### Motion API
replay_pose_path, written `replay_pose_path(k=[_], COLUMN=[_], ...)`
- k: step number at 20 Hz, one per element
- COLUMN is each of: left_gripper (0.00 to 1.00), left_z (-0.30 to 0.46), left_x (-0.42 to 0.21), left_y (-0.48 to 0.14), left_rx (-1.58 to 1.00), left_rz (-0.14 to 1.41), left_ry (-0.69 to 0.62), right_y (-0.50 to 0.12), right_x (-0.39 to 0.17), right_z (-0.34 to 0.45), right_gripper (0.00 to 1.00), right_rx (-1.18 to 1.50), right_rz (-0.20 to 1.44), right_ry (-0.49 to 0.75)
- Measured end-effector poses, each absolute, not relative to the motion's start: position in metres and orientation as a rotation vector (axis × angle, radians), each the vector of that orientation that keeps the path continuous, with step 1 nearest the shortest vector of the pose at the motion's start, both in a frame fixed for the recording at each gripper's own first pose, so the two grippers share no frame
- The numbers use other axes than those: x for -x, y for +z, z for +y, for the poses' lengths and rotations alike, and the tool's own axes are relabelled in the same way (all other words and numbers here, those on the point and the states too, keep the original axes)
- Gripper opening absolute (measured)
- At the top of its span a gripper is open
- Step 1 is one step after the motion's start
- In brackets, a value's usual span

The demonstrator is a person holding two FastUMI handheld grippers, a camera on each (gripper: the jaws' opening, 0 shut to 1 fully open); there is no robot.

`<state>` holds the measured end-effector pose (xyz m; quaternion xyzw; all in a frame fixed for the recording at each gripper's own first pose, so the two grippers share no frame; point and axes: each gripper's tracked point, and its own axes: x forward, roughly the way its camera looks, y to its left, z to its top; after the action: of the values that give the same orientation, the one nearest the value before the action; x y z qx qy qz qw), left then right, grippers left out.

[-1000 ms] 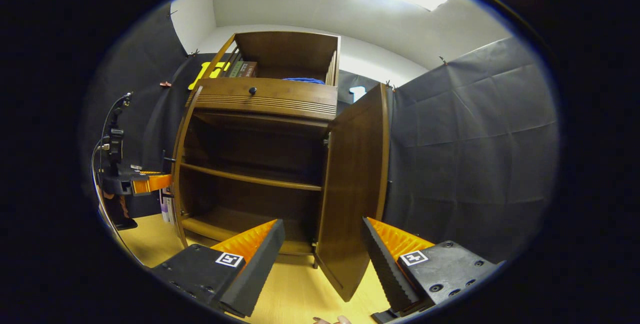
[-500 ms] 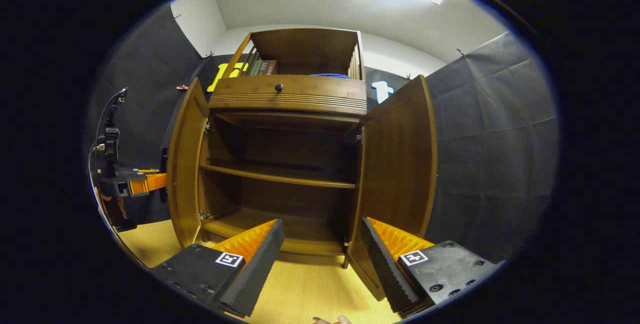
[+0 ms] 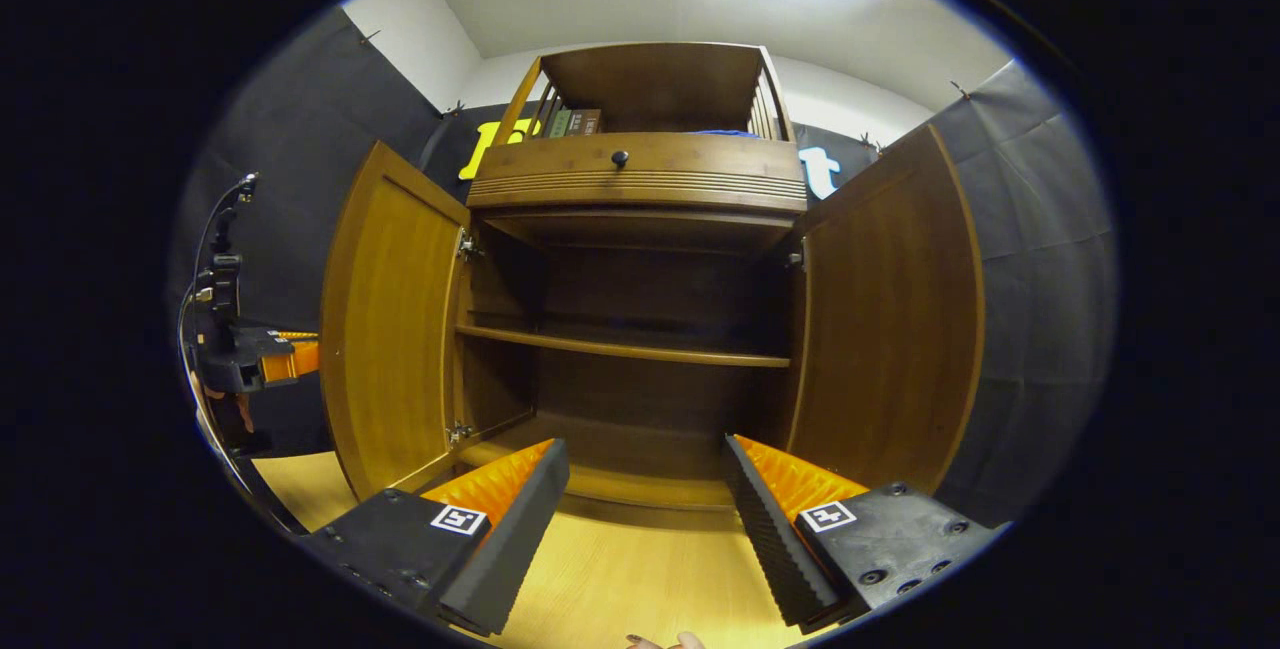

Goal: Open the right door of the double-door shoe cabinet with the right hand, and open the left door with the left hand.

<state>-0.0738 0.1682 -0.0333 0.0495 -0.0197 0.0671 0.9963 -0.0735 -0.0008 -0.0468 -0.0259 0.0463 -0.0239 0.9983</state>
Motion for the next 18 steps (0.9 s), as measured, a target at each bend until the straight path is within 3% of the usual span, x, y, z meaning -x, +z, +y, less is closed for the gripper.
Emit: replay_pose_path(k=[6,12,16,18], left_gripper=[0.11,0.11,0.24,0.41], left_z=[0.166,0.083,0.036,0.019], left_x=[0.106,0.108,0.085,0.072], left_y=[-0.028,0.002,0.010,0.009], left_rx=[-0.096,-0.017,0.006,0.032], left_rz=[-0.013,-0.025,-0.034,-0.029], left_ry=[0.141,-0.014,-0.089,-0.106], right_y=[-0.049,-0.047,-0.045,-0.040], right_x=[0.058,0.041,0.035,0.033], right_z=[0.022,0.014,-0.008,-0.015], right_gripper=[0.98,0.97,0.97,0.97], right_rx=[0.032,0.022,0.015,0.006], right_rz=[0.102,0.099,0.108,0.109], right_ry=[0.013,-0.018,-0.073,-0.081])
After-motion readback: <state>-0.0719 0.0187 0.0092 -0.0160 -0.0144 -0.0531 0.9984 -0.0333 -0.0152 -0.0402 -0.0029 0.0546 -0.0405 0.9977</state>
